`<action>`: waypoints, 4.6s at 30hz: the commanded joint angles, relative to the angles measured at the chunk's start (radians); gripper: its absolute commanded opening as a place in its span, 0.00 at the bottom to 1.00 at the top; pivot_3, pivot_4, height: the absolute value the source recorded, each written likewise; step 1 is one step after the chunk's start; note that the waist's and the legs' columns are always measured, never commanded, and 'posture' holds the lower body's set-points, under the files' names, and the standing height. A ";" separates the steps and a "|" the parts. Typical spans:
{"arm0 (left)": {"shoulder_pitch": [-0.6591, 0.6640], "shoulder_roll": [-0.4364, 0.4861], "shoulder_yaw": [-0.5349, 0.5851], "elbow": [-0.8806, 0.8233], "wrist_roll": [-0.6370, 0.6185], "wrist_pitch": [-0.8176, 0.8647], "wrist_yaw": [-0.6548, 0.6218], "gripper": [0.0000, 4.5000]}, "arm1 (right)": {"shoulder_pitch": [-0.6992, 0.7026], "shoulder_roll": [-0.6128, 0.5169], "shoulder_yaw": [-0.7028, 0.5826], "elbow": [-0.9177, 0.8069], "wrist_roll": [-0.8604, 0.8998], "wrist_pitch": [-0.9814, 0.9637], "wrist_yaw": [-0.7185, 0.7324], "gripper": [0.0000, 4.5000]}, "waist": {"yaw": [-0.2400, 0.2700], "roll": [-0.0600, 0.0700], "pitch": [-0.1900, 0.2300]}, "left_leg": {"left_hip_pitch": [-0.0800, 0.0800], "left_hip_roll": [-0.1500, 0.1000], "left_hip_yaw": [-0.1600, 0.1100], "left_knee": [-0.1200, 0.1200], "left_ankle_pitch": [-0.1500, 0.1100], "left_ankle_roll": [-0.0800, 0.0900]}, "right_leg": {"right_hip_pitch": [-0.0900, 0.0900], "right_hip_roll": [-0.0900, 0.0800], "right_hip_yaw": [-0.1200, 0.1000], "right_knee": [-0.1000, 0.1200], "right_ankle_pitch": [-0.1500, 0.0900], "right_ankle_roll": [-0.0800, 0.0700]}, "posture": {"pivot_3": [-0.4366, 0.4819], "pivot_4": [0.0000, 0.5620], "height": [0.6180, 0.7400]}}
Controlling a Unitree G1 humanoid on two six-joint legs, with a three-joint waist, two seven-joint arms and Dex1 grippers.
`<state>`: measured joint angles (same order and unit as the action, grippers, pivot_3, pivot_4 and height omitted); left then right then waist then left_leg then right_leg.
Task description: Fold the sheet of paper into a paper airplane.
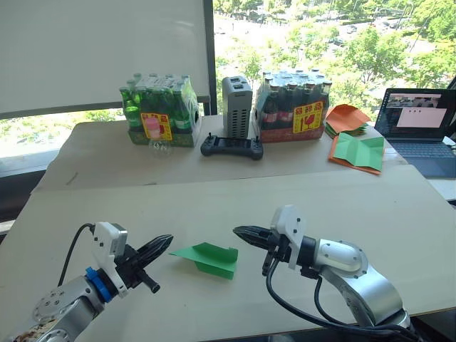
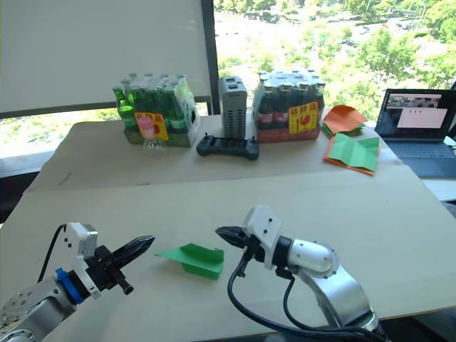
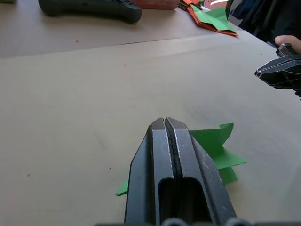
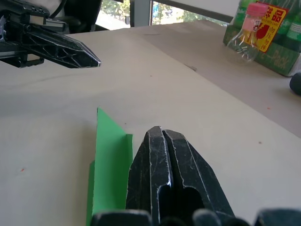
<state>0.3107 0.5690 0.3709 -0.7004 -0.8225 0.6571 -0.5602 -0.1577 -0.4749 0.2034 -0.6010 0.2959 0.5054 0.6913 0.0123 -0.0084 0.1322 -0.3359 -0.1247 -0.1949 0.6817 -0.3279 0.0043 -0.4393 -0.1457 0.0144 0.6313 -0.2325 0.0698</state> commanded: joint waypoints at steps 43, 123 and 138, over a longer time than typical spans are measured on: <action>0.082 0.097 0.001 -0.022 0.004 -0.017 -0.106 1.00 | -0.115 0.058 0.152 0.285 -0.013 -0.080 0.165 1.00 | -0.001 -0.007 0.003 | 0.001 0.002 0.005 -0.001 -0.001 0.002 | -0.001 0.001 0.002 -0.002 0.002 0.000 | 0.48 0.27 0.80; 0.013 0.105 -0.017 -0.091 -0.066 0.004 -0.040 1.00 | -0.192 0.083 0.061 0.278 -0.063 -0.036 0.104 0.00 | -0.002 -0.007 0.003 | 0.001 0.002 0.007 0.000 -0.001 0.002 | -0.002 0.000 0.003 -0.001 0.003 0.000 | 0.48 0.27 0.80; -0.241 0.202 -0.157 -0.088 -0.082 0.023 -0.073 1.00 | -0.226 -0.005 -0.321 0.433 -0.217 0.109 -0.359 0.00 | -0.005 -0.007 0.003 | 0.000 0.001 0.010 0.001 -0.001 0.002 | -0.003 0.000 0.003 -0.001 0.003 0.000 | 0.48 0.27 0.80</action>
<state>0.0816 0.7650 0.2203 -0.7718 -0.9066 0.6840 -0.6262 -0.3804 -0.4747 -0.1068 -0.1692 0.0939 0.6160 0.3521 0.0073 -0.0156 0.1354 -0.3359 -0.1228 -0.1841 0.6822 -0.3291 0.0062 -0.4431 -0.1454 0.0182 0.6311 -0.2294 0.0696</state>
